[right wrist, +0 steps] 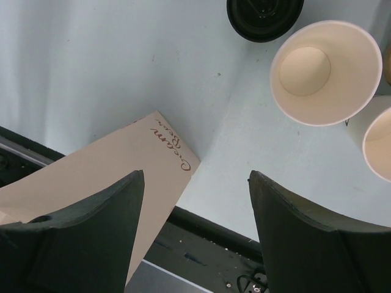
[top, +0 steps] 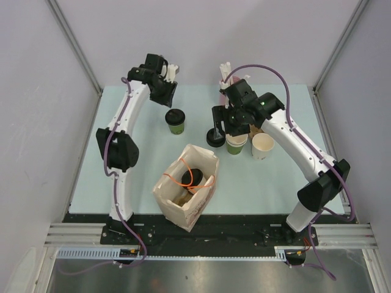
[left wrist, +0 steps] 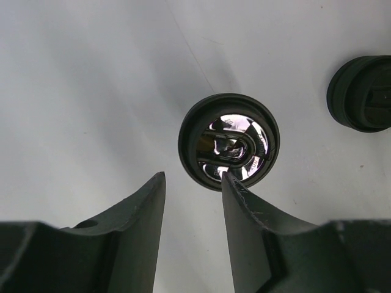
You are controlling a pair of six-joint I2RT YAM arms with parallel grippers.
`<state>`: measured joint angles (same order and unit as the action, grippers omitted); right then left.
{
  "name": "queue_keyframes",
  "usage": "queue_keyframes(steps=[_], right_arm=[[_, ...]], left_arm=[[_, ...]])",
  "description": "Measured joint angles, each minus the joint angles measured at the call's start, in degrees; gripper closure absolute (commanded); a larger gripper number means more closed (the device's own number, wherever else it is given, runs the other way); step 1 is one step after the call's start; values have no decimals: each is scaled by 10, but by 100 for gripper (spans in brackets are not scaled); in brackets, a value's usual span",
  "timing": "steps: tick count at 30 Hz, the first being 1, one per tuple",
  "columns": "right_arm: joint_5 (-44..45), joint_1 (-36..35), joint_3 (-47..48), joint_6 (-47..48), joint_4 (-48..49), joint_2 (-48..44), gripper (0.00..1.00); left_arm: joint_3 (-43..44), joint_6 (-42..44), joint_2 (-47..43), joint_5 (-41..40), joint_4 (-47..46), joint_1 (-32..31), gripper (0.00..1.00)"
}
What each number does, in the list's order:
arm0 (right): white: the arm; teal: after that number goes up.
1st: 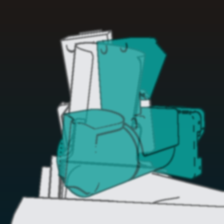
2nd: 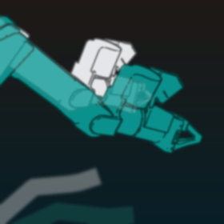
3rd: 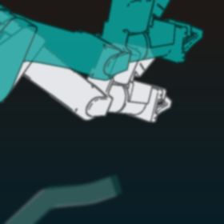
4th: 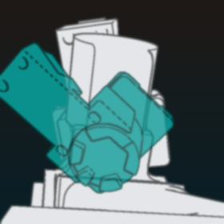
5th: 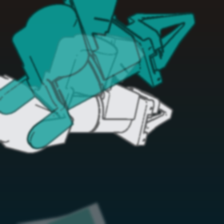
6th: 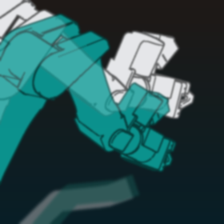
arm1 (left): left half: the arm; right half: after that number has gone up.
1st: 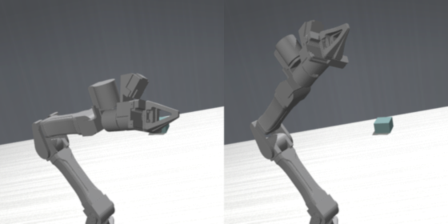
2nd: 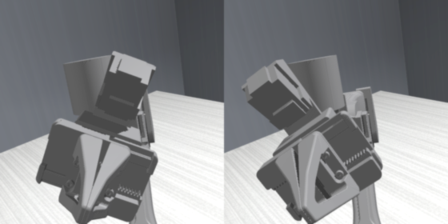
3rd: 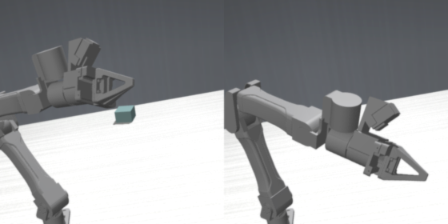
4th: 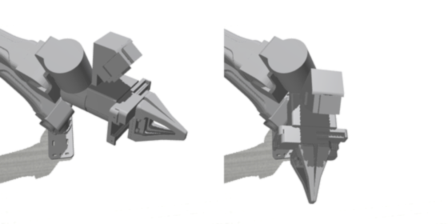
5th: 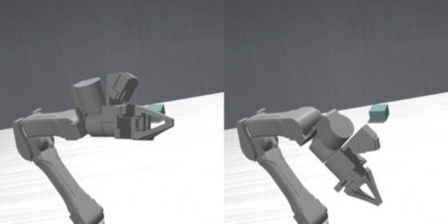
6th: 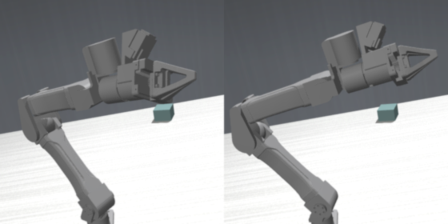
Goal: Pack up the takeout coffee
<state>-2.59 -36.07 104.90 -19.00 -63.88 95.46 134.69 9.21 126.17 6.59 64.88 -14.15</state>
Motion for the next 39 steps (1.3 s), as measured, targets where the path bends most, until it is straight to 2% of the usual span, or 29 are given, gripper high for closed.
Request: queue_keyframes(steps=[33, 36, 39], right_arm=[[-5, 35, -72, 26, -10, -39, 26], [-5, 36, -72, 28, -10, -42, 26], [-7, 37, -72, 32, -10, -47, 26]], left_arm=[[-35, 24, 50, -50, -49, -14, 66], [-42, 29, 51, -50, -56, -14, 70], [-52, 35, 49, -50, -71, -14, 85]])
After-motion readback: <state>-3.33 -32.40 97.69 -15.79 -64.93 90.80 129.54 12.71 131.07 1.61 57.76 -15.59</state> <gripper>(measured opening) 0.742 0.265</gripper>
